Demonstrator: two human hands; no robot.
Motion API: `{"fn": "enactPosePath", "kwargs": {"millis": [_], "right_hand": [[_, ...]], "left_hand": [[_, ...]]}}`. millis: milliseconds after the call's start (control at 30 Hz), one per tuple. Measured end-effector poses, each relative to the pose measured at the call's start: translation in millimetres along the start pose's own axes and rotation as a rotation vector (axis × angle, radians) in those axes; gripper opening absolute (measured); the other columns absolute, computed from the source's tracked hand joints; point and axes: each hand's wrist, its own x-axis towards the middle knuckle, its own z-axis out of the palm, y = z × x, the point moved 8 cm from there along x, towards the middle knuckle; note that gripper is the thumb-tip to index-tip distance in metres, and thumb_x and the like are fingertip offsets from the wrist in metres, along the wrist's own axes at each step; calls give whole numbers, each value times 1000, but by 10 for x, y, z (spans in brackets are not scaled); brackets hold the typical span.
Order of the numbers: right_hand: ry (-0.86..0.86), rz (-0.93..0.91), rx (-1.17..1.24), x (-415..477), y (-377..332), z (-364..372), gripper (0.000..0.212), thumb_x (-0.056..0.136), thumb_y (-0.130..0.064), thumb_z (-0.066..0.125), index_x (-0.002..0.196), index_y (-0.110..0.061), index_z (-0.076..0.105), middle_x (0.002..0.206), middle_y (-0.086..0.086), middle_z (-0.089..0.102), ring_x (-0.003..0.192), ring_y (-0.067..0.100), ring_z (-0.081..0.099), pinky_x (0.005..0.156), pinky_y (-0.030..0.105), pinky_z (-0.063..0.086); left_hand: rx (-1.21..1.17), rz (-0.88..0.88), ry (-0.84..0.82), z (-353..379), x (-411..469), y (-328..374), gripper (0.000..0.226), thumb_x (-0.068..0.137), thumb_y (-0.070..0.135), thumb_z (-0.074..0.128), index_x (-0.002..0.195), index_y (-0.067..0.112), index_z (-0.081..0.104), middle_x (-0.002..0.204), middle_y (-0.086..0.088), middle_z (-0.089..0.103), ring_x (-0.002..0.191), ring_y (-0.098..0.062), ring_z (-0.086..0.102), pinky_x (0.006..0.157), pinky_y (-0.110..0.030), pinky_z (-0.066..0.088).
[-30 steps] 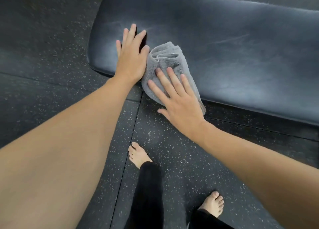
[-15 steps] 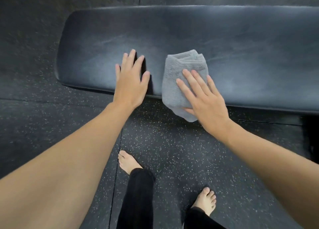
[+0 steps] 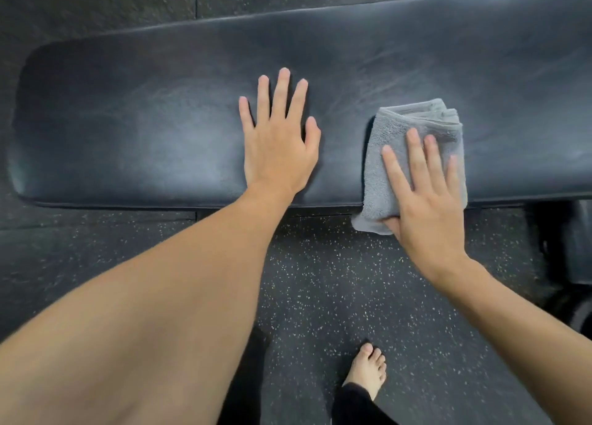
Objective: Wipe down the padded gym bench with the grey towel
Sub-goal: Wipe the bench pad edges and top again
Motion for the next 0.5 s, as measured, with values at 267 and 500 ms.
{"fn": "enactPosePath", "kwargs": {"millis": [267, 500], "right_hand": [[66, -117, -11, 235, -365, -7, 96, 79, -26, 78, 161, -24, 26, 166, 23, 22, 151, 48, 25, 123, 61, 18], [17, -107, -3, -37, 421, -62, 117, 64, -18, 91, 161, -22, 25, 170, 11, 20, 155, 35, 24, 125, 53, 14]], "left_hand": [[-6, 12, 23, -47, -4, 22, 62, 101, 42, 25, 160, 23, 34, 171, -3, 24, 159, -31, 16, 126, -59, 13], [-55, 49, 27, -84, -28, 266, 62, 102, 36, 28, 156, 9, 38, 169, -11, 27, 157, -37, 18, 126, -59, 13]]}}
